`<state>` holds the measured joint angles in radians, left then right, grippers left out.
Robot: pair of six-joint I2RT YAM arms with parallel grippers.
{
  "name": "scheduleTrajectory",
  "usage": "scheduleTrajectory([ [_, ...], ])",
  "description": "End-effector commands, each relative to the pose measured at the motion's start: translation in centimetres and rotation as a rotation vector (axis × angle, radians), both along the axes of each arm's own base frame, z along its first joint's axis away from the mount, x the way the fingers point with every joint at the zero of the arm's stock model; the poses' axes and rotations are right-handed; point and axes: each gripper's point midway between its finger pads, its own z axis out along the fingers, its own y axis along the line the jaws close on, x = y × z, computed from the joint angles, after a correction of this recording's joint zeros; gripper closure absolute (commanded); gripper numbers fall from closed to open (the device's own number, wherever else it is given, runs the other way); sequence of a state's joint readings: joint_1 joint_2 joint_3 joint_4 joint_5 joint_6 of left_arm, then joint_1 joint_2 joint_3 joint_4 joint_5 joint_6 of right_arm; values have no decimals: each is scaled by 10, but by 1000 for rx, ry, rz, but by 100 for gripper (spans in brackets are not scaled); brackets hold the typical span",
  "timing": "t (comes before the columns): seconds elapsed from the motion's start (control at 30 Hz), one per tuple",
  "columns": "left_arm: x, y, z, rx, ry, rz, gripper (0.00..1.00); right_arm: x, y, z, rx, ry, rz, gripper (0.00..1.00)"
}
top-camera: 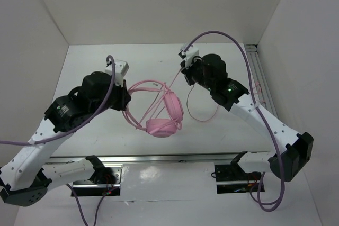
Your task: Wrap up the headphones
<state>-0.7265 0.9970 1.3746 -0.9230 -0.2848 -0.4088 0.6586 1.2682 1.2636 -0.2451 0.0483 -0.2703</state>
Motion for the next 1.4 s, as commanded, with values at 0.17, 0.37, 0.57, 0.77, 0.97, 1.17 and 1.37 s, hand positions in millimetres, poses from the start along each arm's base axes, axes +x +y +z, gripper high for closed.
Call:
scheduleTrajectory([
  [0.17, -47, -39, 106, -244, -87, -334, 100, -11, 21, -3, 246, 21, 217, 92],
  [0.37, -47, -48, 168, -409, -157, -312, 100, -64, 79, -26, 485, 166, 555, 82],
  [0.57, -29, -30, 192, -510, -201, -110, 100, -80, 118, -71, 586, 286, 634, 90],
  [0.77, -19, -14, 215, -629, -220, 59, 100, -86, 141, -117, 610, 385, 661, 88],
  [0.97, -2, 0, 216, -673, -206, 230, 100, -98, 153, -158, 611, 476, 671, 81],
  [1.17, 13, 17, 208, -691, -210, 403, 100, -111, 142, -184, 612, 519, 656, 78],
  [1.37, 35, 26, 199, -668, -210, 528, 100, -135, 135, -201, 624, 556, 649, 93],
])
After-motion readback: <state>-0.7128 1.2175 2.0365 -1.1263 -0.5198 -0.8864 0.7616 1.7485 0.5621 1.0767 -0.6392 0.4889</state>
